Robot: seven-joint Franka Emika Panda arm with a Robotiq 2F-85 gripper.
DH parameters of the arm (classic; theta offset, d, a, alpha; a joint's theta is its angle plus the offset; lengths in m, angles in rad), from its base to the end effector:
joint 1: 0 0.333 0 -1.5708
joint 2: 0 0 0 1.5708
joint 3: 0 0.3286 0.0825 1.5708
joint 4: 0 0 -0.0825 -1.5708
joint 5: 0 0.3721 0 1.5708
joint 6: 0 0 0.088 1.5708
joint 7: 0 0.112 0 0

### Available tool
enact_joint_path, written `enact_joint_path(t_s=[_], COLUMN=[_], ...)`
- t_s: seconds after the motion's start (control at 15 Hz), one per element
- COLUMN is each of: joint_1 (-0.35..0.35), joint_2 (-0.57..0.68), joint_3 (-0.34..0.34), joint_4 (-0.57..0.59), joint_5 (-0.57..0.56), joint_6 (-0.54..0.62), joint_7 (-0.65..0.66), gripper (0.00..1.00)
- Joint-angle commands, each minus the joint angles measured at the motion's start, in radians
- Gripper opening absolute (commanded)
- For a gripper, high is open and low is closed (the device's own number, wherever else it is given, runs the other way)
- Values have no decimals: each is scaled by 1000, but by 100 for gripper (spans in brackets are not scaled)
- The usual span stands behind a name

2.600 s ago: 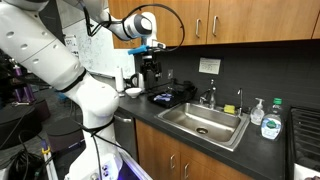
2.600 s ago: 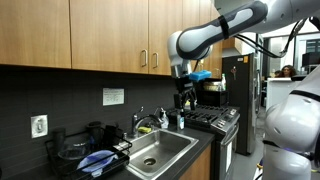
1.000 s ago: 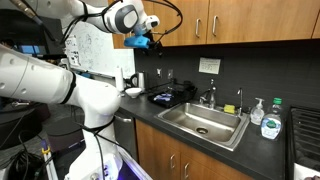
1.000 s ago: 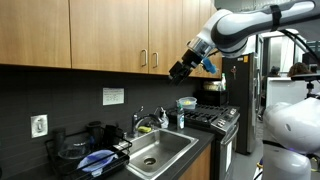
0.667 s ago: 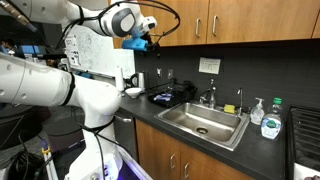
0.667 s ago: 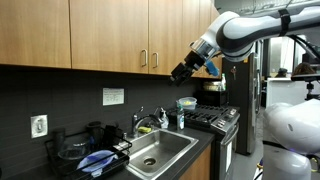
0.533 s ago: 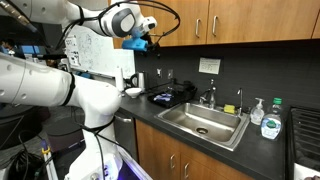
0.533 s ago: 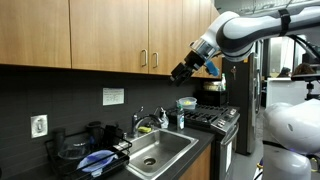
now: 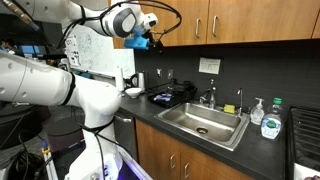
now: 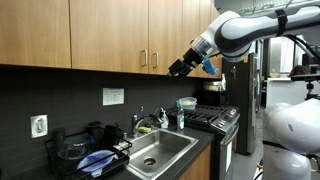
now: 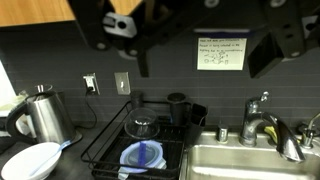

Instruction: Open the top right cabinet door

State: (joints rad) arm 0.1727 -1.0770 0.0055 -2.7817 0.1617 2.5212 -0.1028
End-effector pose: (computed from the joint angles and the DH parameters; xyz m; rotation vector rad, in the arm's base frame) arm 0.2672 0.0475 0.5808 -2.7251 -0.2585 -1.1749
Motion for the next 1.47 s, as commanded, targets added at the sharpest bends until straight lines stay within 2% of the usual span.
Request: enact_joint_path(t_s=[0.0,0.2,0.33,0.67,0.8,1.0,1.4], joint_1=[5,-5,-2,24,38,40,-79], joint_2=[63,131,189,345,389,431,478], joint_3=[-21,-52,-98,-240,-270,-267,-210], joint_4=[36,99,168,383,442,486,496], joint_5=[0,-25,-38,-44,-35,-29,-59], joint_6=[113,168,177,122,105,99,121], joint_7=[14,-11,-43,-158,-204,-233,-134], gripper=[100,100,100,100,100,100,100])
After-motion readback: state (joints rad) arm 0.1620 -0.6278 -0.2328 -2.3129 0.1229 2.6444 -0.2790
